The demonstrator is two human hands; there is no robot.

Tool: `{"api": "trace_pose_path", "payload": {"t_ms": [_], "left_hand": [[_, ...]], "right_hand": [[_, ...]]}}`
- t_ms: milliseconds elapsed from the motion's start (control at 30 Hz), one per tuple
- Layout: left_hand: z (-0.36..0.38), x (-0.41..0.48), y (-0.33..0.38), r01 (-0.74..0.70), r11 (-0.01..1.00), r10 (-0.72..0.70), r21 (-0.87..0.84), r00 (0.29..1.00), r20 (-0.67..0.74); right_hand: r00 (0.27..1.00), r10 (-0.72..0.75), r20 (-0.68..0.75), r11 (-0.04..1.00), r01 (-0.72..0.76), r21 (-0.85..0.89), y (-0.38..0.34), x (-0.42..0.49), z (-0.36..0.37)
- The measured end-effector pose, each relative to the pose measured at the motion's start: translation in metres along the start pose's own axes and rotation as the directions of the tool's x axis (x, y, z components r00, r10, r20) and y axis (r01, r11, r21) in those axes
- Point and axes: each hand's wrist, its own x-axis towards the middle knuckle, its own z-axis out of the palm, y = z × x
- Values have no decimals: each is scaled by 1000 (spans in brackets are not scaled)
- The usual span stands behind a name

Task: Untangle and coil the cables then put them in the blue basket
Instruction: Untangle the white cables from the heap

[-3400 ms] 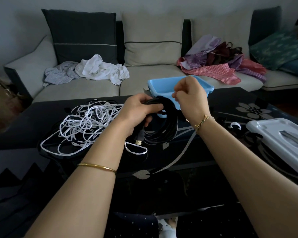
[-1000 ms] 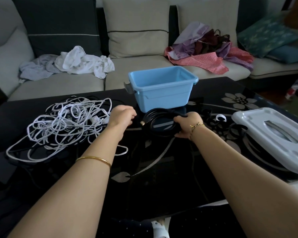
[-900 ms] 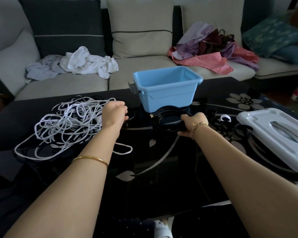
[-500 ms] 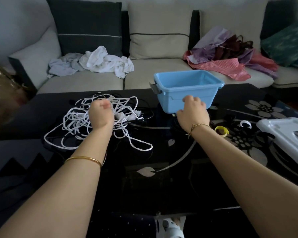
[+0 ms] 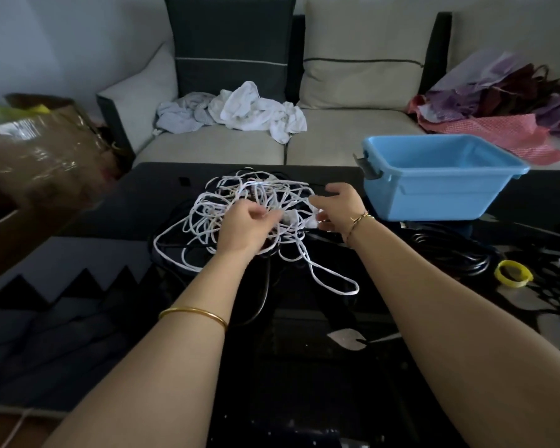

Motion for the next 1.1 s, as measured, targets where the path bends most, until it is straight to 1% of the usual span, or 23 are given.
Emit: {"api": "trace_pose_path", "payload": {"t_ms": [33, 67, 133, 167, 233, 300, 333, 400, 433, 500, 567, 633, 667, 733, 767, 800, 833, 867, 900, 967, 1033, 1067, 1100], "left_hand": [[2, -1, -1, -6, 995, -2, 98, 996, 87], [3, -2, -2, -22, 978, -6, 209, 991, 132], [4, -3, -6, -58, 929, 8, 365, 991, 136], [4, -3, -8, -74, 915, 27, 397, 992, 124], [2, -2, -9, -104, 919, 77, 380, 993, 85], [-2, -1, -5, -100, 957, 116, 273, 992, -44], [-6, 1, -1, -109, 974, 139, 197, 979, -147], [-15, 3, 10, -192, 981, 183, 7, 923, -340], [-19, 4, 17, -255, 962, 195, -102, 897, -397], [-26, 2, 29, -357, 895, 219, -266, 874, -435], [-30, -1, 37, -403, 852, 252, -335, 875, -413], [-32, -4, 44, -414, 831, 263, -371, 881, -394], [-34, -5, 48, -420, 817, 260, -395, 880, -397], [-39, -7, 58, -424, 774, 233, -470, 881, -412], [-42, -9, 63, -425, 749, 222, -508, 884, -412], [-45, -10, 68, -427, 723, 222, -543, 888, -403], [-47, -11, 72, -430, 700, 232, -570, 892, -387], [-49, -12, 75, -431, 682, 247, -591, 896, -368], [-50, -13, 77, -426, 679, 260, -598, 901, -346], [-49, -14, 75, -380, 752, 264, -539, 923, -282], [-42, -10, 64, -287, 879, 227, -379, 954, -197], [-38, -7, 56, -238, 926, 202, -292, 968, -150], [-33, -4, 46, -186, 961, 171, -204, 981, -91]], "right_hand": [[998, -62, -12, 997, 61, -55, -1, 0, 0], [994, -112, -17, 992, 111, -61, -3, -2, 1], [981, -191, -38, 982, 191, -7, -10, -6, 2], [976, -214, -46, 976, 215, 35, -15, -7, 3], [970, -232, -76, 970, 237, 58, -26, -9, 2], [970, -222, -102, 973, 227, 41, -33, -9, 1], [973, -207, -103, 976, 213, 50, -35, -11, 2], [983, -159, -87, 985, 164, 54, -37, -15, 4], [990, -122, -69, 991, 126, 53, -37, -19, 6], [1000, -7, 7, 992, 6, 123, -41, -27, 9], [989, 98, 113, 965, -122, 231, -48, -30, 9], [979, 82, 186, 963, -126, 238, -58, -31, 6], [975, 47, 215, 979, -87, 182, -62, -33, 3], [957, -38, 289, 994, 66, -89, -66, -37, -3], [941, -78, 329, 954, 166, -248, -66, -40, -6], [928, -111, 355, 903, 244, -354, -65, -42, -7], [927, -145, 346, 876, 283, -391, -64, -44, -8], [940, -185, 288, 883, 288, -370, -64, -46, -8], [956, -232, 180, 909, 279, -310, -65, -47, -9], [966, -252, -59, 966, 248, -71, -71, -49, -12], [973, -188, -132, 939, 218, 266, -82, -52, -16], [976, -171, -134, 897, 210, 388, -88, -56, -18], [975, -174, -139, 863, 218, 456, -92, -58, -21]]}}
